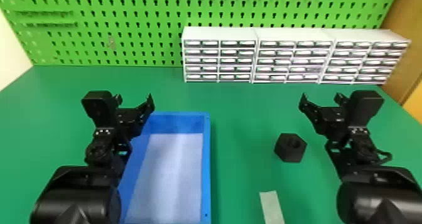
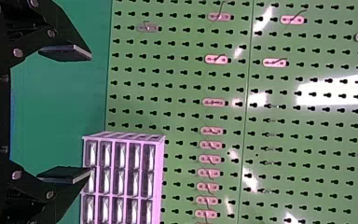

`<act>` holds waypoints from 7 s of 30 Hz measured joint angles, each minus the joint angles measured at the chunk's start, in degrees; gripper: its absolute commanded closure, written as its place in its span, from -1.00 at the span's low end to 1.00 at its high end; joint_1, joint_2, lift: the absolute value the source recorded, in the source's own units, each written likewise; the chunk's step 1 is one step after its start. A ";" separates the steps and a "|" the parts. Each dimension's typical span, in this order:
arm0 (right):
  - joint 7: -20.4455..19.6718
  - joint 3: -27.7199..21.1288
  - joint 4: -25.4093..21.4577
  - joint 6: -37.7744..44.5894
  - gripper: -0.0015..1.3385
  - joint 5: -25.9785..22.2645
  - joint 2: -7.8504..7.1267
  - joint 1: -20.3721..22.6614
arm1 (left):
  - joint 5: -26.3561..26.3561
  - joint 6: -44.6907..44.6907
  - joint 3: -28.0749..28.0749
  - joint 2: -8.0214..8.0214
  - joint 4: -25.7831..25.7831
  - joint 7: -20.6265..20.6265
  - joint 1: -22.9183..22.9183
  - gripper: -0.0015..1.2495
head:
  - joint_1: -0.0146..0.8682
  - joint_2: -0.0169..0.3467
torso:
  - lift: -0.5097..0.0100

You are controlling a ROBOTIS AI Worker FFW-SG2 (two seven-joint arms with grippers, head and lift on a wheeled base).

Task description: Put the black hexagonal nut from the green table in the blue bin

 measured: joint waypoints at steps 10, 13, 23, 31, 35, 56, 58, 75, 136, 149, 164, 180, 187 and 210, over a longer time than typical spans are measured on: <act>0.00 -0.05 0.02 0.05 -0.55 0.22 -0.12 -0.02 | -0.11 0.00 -0.09 0.00 0.00 0.00 0.00 -0.39 | 0.59 -0.63 | 0.59; 0.00 -0.13 0.02 0.08 -0.55 0.25 -0.14 -0.02 | -0.16 0.00 -0.12 0.00 0.00 0.00 0.01 -0.39 | 0.59 -0.63 | 0.59; 0.00 -0.18 0.02 0.09 -0.55 0.25 -0.14 -0.02 | -0.20 0.00 -0.21 0.00 0.00 0.00 0.09 -0.39 | 0.59 -0.63 | 0.59; 0.00 -0.09 0.02 0.04 -0.55 0.28 -0.25 -0.29 | -0.20 0.00 -0.35 0.00 0.00 0.00 -0.03 -0.39 | 0.59 -0.63 | 0.59; 0.00 0.04 -0.08 -0.11 -0.55 0.40 -0.37 -0.60 | -0.20 -0.05 -0.46 0.00 0.00 0.00 -0.30 -0.39 | 0.59 -0.63 | 0.59; 0.00 0.22 -0.09 -0.13 -0.55 1.39 -0.06 -0.52 | -0.41 -0.18 -0.36 0.00 0.00 0.00 -0.75 -0.39 | 0.59 -0.63 | 0.59; 0.00 0.23 -0.08 -0.07 -0.55 1.39 -0.04 -0.34 | -0.44 -0.18 -0.38 0.00 0.00 0.00 -0.64 -0.39 | 0.59 -0.63 | 0.59; 0.95 2.70 -4.36 19.90 -0.55 -1.33 -4.14 -3.35 | -0.46 -0.17 -0.32 0.00 0.00 0.00 -0.59 -0.39 | 0.59 -0.63 | 0.59; 39.87 17.45 23.42 57.95 -0.55 28.24 -8.20 -28.64 | -0.81 -0.17 0.18 0.18 0.00 0.00 -0.69 -0.39 | 0.59 -0.63 | 0.59; 36.95 16.23 27.74 54.54 -0.55 26.32 -7.80 -29.68 | -0.81 -0.17 0.31 0.18 0.00 -0.01 -0.71 -0.39 | 0.59 -0.63 | 0.59; 36.82 16.03 29.49 54.31 0.00 26.27 -7.81 -29.70 | -0.80 -0.17 0.31 0.18 0.00 0.00 -0.79 -0.39 | 0.59 -0.63 | 0.59; 36.92 17.55 30.08 55.02 0.61 26.86 -7.77 -29.92 | -0.81 -0.17 0.31 0.18 0.00 0.00 -0.79 -0.39 | 0.59 -0.63 | 0.59; 38.00 18.55 29.71 55.72 0.61 28.15 -7.61 -30.13 | -0.81 -0.17 0.31 0.18 0.00 -0.01 -0.71 -0.39 | 0.59 -0.63 | 0.59; 49.79 23.92 13.18 64.45 0.61 36.94 -8.82 -33.79 | -0.56 -0.17 0.13 0.92 0.00 -0.09 -0.79 -0.39 | 0.59 -0.63 | 0.59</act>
